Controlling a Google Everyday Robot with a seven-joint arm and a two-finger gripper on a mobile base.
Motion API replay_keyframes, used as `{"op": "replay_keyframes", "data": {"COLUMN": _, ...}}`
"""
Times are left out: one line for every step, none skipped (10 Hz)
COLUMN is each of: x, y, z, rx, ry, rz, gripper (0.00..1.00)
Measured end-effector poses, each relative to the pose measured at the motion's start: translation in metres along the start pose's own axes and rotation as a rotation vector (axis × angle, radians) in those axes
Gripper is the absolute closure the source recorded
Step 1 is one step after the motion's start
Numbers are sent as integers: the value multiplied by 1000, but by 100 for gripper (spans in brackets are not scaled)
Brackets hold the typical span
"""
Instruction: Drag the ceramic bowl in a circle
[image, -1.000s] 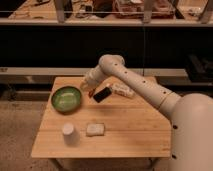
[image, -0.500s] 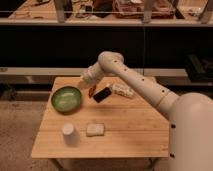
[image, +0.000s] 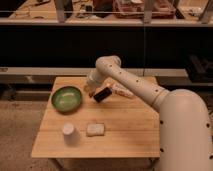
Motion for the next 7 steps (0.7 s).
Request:
{"op": "replay_keyframes", "data": {"x": 3, "y": 3, "z": 4, "rx": -6, "ry": 7, "rz": 15, "gripper": 44}}
{"op": "replay_keyframes", "data": {"x": 6, "y": 5, "z": 8, "rx": -14, "ry": 9, "rz": 24, "gripper": 35}}
{"op": "replay_keyframes", "data": {"x": 8, "y": 8, "z": 15, "rx": -20, "ry": 10, "rz": 35, "gripper": 24}}
{"op": "replay_keyframes", "data": {"x": 9, "y": 9, "z": 19, "rx": -13, "ry": 8, "rz": 45, "gripper": 21}}
{"op": "replay_keyframes", "data": {"x": 10, "y": 10, "z": 24, "rx": 0, "ry": 2, "rz": 59, "gripper": 20}}
{"op": "replay_keyframes", "data": {"x": 11, "y": 13, "z": 31, "rx": 5, "ry": -6, "rz": 67, "gripper": 20}}
{"op": "replay_keyframes", "data": {"x": 11, "y": 14, "z": 35, "rx": 4, "ry": -12, "rz": 69, "gripper": 20}}
